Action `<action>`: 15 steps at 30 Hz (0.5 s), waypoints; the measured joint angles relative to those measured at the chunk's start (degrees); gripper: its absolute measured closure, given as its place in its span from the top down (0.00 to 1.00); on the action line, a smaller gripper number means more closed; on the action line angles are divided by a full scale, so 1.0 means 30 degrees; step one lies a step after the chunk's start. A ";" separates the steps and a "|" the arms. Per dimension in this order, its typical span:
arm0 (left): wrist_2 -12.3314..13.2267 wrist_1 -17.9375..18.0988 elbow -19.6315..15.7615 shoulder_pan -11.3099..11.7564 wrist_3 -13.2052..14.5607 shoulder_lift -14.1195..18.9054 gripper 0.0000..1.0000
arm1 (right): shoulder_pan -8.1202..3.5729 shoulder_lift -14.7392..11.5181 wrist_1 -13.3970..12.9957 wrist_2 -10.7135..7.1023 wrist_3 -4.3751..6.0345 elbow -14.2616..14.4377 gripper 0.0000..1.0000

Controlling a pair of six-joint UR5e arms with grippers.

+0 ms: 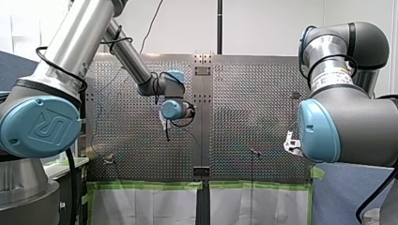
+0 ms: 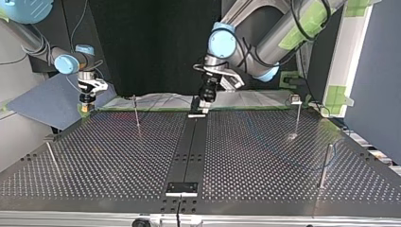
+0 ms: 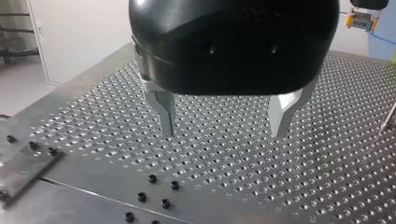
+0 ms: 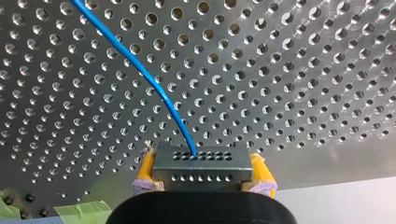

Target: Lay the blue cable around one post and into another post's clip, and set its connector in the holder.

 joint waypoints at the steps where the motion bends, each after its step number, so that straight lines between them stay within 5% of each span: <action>1: -0.0005 0.0001 -0.0202 -0.0015 0.0015 0.0205 1.00 | 0.0008 0.0000 -0.0009 0.0000 0.0002 -0.0001 0.00; 15: -0.0241 -0.0031 -0.2353 -0.0134 0.0267 0.2352 1.00 | 0.0113 0.0001 -0.0079 0.0000 0.0034 0.0000 0.00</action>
